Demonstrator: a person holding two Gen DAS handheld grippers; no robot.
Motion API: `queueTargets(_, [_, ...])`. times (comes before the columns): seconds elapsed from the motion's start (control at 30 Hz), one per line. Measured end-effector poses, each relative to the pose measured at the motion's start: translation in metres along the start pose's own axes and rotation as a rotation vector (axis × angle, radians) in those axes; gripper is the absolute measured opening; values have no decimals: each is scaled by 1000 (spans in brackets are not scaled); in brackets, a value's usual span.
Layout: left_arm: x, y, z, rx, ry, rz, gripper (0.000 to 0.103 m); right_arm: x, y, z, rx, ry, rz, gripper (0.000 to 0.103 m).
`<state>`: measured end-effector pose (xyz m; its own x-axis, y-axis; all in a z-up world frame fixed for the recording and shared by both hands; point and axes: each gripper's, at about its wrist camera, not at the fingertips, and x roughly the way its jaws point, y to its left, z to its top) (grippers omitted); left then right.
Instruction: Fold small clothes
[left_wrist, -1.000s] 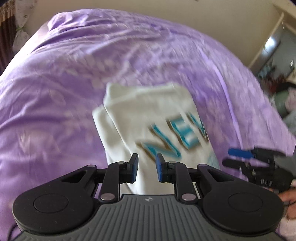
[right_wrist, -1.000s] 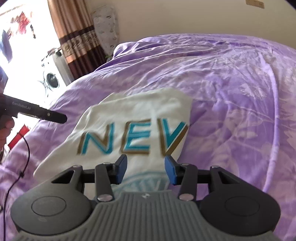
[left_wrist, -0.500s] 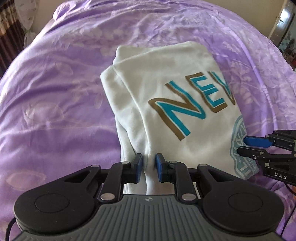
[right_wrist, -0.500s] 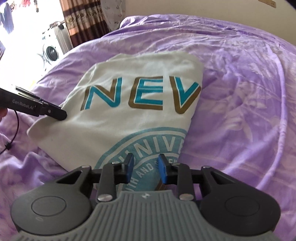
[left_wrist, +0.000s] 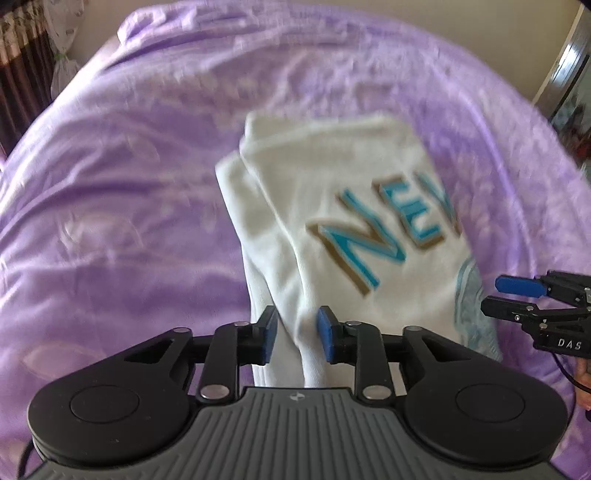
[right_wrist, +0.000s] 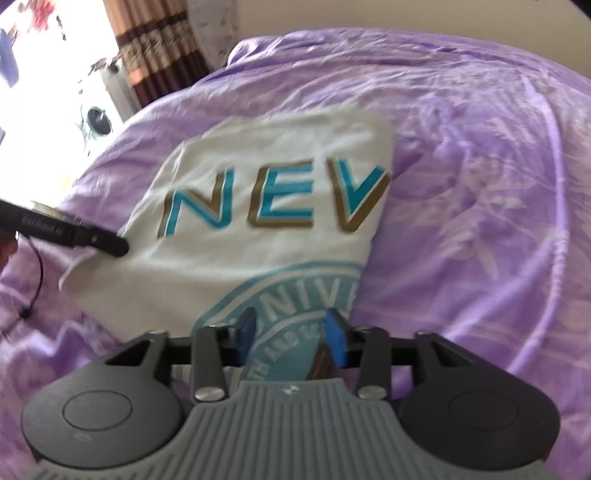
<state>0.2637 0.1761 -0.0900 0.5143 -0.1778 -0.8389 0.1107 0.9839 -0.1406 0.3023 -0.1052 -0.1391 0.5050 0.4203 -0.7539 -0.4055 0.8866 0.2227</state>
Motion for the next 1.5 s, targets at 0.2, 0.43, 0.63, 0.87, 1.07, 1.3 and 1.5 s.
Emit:
queueTargets(0.2, [-1,38,8,-181,-102,-93,68,-14,-28,16,160,-78,28,58])
queueTargets(0.43, [46,76,11,-350,-64,-194,71,6,-63,17,394,-40,168,73])
queueTargets(0.63, [79,105,19,-489,-80,-322,72,42,-89,22,520,5,246,73])
queueTargets(0.87, [119,103,37,-482,-93,-424,56,90,-124,37,652,-17,364,64])
queueTargets(1.07, [144,108,48,-509,-95,-494,32,124,-128,57,639,-26,417,45])
queueTargets(1.3, [123,90,53,-417,-157,-420,22,136,-127,70,595,-46,428,21])
queueTargets(1.5, [69,51,54,-273,-272,-298,20,97,-104,83,465,-122,366,14])
